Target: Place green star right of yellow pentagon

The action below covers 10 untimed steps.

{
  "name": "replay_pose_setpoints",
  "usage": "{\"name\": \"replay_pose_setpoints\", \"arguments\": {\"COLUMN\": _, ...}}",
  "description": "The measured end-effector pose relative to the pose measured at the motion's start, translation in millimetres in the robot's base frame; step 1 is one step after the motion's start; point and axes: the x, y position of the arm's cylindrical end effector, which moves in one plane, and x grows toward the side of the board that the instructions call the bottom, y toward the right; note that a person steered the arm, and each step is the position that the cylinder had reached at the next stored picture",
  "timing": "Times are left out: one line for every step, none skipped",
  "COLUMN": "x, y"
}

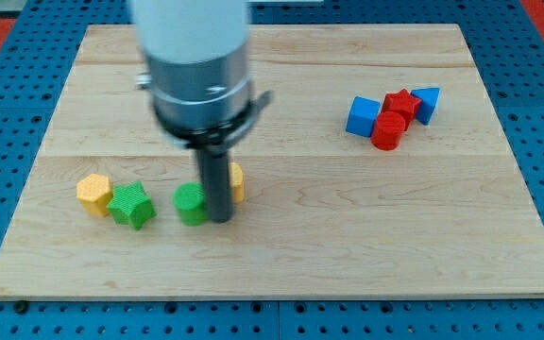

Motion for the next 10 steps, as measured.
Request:
{"name": "replay_pose_setpoints", "arguments": {"x": -3, "y": -66}}
{"name": "replay_pose_setpoints", "arguments": {"x": 14, "y": -42}}
{"name": "replay_pose_setpoints", "arguments": {"x": 50, "y": -65}}
{"name": "replay_pose_setpoints", "arguments": {"x": 47, "y": -117}}
{"name": "replay_pose_setpoints", "arguments": {"x": 46, "y": -118}}
{"name": "replay_pose_setpoints", "arguments": {"x": 34, "y": -95}}
{"name": "replay_pose_setpoints", "arguments": {"x": 12, "y": -82}}
{"name": "replay_pose_setpoints", "arguments": {"x": 7, "y": -89}}
{"name": "replay_pose_setpoints", "arguments": {"x": 1, "y": -99}}
{"name": "replay_pose_setpoints", "arguments": {"x": 1, "y": -102}}
